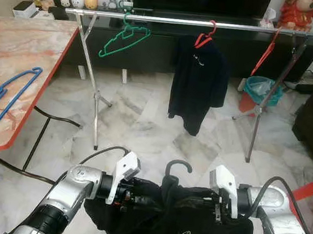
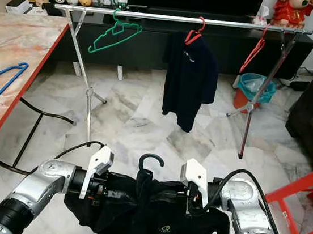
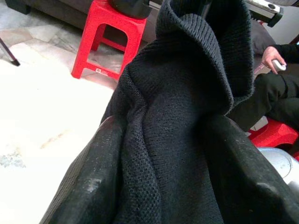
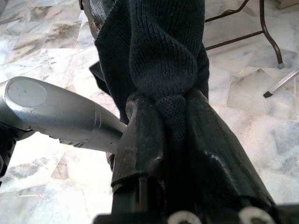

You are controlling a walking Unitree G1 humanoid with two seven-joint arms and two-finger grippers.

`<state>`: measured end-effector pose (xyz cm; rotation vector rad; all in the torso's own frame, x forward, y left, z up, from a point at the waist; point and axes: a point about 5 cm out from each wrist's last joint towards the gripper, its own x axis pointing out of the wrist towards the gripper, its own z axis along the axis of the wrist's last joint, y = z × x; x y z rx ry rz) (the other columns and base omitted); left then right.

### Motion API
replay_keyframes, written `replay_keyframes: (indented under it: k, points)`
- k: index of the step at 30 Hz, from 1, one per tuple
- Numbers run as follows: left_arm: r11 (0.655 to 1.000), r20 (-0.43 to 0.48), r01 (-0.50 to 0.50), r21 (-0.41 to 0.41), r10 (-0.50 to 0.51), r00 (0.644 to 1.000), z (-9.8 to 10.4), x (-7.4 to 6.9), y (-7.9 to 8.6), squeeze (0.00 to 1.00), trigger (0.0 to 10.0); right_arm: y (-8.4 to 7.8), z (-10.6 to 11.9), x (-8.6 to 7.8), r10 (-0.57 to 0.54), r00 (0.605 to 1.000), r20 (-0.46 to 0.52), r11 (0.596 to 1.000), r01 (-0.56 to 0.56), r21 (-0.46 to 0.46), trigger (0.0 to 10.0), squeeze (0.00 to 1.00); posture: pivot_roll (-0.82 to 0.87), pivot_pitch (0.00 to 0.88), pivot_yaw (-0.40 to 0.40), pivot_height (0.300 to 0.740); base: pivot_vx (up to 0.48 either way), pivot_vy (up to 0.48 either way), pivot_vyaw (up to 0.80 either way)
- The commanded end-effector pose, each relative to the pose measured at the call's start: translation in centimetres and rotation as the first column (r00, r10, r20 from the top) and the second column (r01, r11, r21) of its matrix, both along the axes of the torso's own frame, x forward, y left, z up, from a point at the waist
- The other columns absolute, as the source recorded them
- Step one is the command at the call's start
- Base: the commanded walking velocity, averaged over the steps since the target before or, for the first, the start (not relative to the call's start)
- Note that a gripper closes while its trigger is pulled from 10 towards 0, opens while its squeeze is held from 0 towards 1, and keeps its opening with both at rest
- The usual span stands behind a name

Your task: Hang hanger

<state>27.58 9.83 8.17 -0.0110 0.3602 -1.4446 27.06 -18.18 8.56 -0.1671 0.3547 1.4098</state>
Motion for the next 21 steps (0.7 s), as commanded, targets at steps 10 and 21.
replay_keyframes:
  k: [10,21]
  points:
    - [0.999,0.0,0.006,0.034,-0.006,1.0,-0.46,-0.06,-0.31,0.0,0.0,0.83,1.44,0.55,0.018,0.998,0.062,0.999,-0.021,0.047,10.0,0.0,-0.02,0.0,-0.005,0.74,0.0,0.0,0.0]
    - [1.0,-0.006,0.018,0.019,-0.018,1.0,-0.28,-0.08,-0.24,0.0,0.0,0.98,1.41,0.66,0.015,0.998,0.065,0.999,-0.018,0.048,10.0,0.0,-0.02,0.0,0.0,0.74,0.0,0.0,0.0]
